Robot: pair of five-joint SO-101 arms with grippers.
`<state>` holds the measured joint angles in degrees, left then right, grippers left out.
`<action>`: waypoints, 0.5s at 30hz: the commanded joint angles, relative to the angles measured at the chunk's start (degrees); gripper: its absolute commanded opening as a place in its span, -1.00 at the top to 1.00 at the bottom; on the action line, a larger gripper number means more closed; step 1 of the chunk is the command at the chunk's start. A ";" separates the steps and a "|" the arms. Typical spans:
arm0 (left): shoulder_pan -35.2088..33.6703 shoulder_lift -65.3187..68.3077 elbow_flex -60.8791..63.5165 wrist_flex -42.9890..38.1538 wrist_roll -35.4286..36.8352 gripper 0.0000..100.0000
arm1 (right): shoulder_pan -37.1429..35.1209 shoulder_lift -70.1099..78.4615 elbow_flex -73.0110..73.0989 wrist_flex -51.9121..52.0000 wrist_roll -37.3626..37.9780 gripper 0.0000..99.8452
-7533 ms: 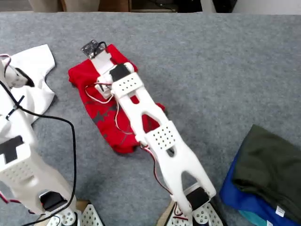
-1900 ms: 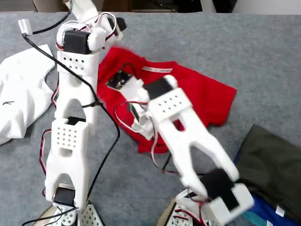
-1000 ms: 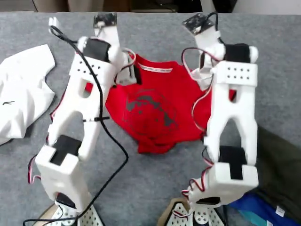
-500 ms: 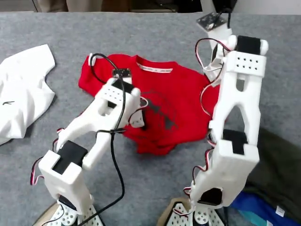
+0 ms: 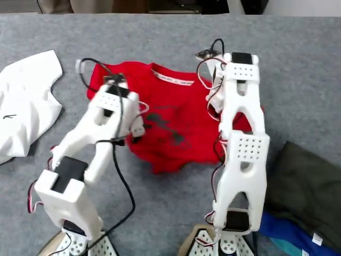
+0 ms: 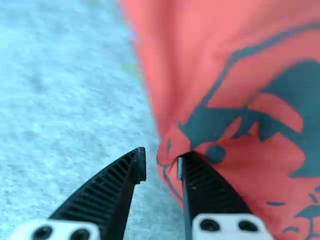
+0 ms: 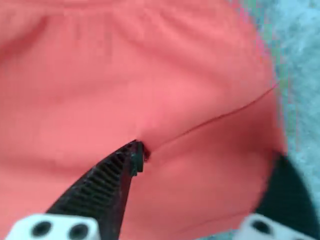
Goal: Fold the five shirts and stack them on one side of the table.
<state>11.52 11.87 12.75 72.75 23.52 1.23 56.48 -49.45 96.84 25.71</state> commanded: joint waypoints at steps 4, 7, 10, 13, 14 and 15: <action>-2.81 -3.03 -0.18 -0.62 -0.79 0.76 | -0.22 5.76 -11.21 5.45 -0.53 0.98; -3.43 -3.03 -1.49 -1.14 -1.05 0.76 | -0.22 5.32 -10.42 5.54 -0.88 0.99; -5.01 -3.03 -4.92 -1.93 -4.31 0.76 | -0.31 1.45 -5.41 5.63 -0.88 0.99; -8.62 -2.59 -10.90 -1.41 -9.23 0.76 | -0.75 -4.62 3.38 5.54 -0.97 0.99; -10.37 -2.51 -12.66 -1.41 -10.81 0.76 | -0.75 -6.81 6.64 5.54 -0.97 0.99; -12.04 -2.51 -14.33 -1.41 -12.48 0.76 | -0.66 -9.19 9.71 5.54 -0.97 0.99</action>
<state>3.69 11.87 5.19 71.60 15.16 1.32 56.13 -46.90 101.05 25.27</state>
